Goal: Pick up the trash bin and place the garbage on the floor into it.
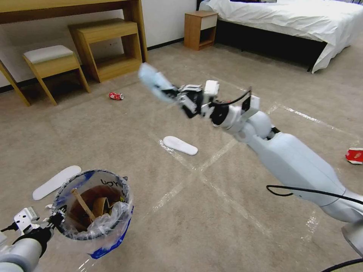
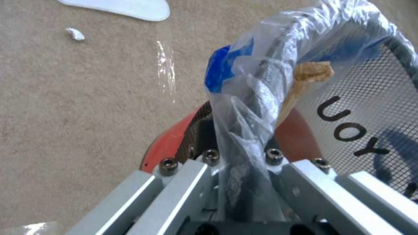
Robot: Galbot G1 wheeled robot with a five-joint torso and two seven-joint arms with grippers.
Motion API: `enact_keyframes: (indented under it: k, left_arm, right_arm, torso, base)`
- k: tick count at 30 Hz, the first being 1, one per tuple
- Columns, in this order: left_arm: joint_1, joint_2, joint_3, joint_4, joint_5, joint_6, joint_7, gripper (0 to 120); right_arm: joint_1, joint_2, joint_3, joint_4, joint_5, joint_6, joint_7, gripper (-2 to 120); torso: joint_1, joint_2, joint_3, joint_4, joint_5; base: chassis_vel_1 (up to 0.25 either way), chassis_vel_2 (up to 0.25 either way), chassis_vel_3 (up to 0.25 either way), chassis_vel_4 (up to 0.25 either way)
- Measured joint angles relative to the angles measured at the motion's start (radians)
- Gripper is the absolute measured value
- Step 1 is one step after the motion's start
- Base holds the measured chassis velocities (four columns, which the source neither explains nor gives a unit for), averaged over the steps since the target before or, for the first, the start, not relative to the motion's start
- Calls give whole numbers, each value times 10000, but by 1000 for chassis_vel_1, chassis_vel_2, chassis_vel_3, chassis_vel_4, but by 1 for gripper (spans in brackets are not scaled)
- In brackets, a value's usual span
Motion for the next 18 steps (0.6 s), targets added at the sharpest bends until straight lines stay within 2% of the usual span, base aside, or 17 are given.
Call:
enact_keyframes:
  k: [6,11,18]
  left_arm:
    - [-12,-130,26,0,37,0,18,0]
    - [-22,-179,46,6,59,0,24,0]
    - [-56,-279,105,36,139,0,37,0]
  right_arm:
    - [70,421,-1435,385,-407,-18,33,0]
    - [1,614,-2031,394,-556,-18,39,0]
    - [-222,1129,-3106,-101,-990,74,-13,0]
  torso:
    - [0,0,0,0,-1]
    - [0,0,0,1,-1]
    - [0,0,0,0,0]
  base:
    - [0,0,0,0]
    - [0,0,0,0]
    - [0,0,0,0]
